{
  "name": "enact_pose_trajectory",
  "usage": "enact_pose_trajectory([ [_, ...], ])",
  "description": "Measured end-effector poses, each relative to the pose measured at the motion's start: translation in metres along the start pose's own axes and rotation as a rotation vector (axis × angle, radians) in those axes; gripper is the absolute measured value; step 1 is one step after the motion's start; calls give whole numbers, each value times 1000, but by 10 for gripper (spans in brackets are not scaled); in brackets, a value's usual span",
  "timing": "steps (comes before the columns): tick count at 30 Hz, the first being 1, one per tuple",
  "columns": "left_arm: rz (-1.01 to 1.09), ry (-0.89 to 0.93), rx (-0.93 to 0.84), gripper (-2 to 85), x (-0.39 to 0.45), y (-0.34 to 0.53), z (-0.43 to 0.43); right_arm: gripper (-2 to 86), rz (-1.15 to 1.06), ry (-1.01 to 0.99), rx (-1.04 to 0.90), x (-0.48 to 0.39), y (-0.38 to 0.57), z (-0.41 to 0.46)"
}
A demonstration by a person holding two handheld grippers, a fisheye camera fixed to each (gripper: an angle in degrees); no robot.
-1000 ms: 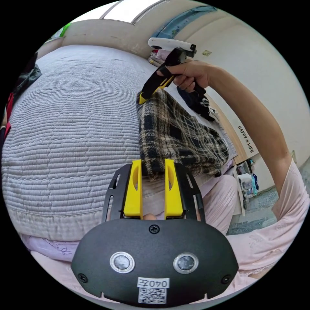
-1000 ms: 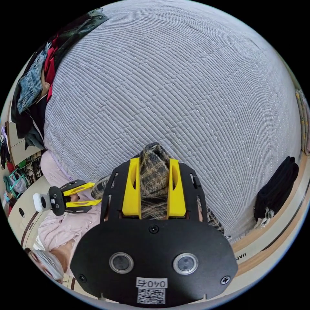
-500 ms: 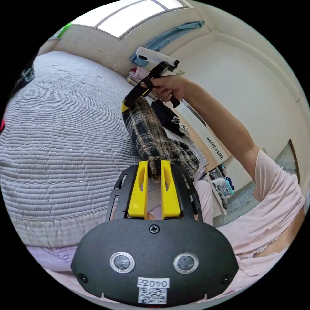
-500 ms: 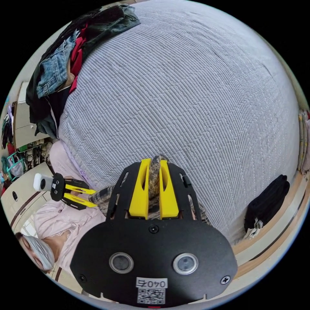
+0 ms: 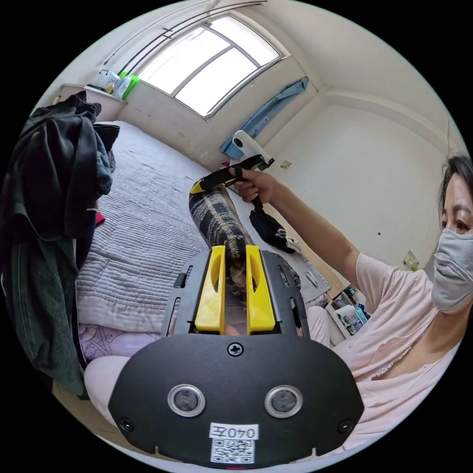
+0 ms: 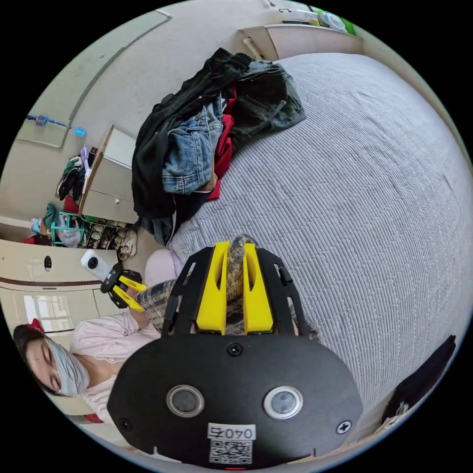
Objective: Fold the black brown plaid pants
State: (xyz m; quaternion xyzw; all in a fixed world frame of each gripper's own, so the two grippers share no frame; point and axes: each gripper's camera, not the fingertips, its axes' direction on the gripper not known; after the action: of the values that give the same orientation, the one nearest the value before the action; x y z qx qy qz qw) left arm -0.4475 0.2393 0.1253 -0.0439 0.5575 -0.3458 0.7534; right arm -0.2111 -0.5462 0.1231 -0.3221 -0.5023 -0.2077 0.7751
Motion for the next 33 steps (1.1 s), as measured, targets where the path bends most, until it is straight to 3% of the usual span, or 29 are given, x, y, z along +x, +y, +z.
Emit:
enact_pose_trajectory([
  [5, 139, 52, 4, 20, 88, -9, 21, 48, -29, -201, 207, 42, 124, -88],
  [11, 363, 129, -68, 12, 225, -17, 91, 49, -9, -279, 385, 107, 303, -171],
  [13, 409, 193, -84, 0, 259, -15, 117, 48, 40, -287, 428, 135, 359, -183],
  [15, 441, 384, -120, -6, 297, -13, 155, 46, 101, -272, 454, 165, 411, -188],
  [18, 473, 290, -167, -8, 333, -5, 215, 35, 160, -289, 477, 212, 483, -178],
  [25, 407, 182, -330, -9, 331, 26, 314, 13, 346, -504, 597, 332, 597, -112],
  [28, 387, 131, -442, -9, 327, 51, 361, 56, 402, -618, 727, 363, 622, -91],
  [31, 390, 52, -539, -9, 327, 78, 403, 161, 451, -522, 787, 363, 649, -102],
  [33, 417, 12, -534, -9, 333, 92, 410, 178, 456, -415, 839, 338, 671, -118],
])
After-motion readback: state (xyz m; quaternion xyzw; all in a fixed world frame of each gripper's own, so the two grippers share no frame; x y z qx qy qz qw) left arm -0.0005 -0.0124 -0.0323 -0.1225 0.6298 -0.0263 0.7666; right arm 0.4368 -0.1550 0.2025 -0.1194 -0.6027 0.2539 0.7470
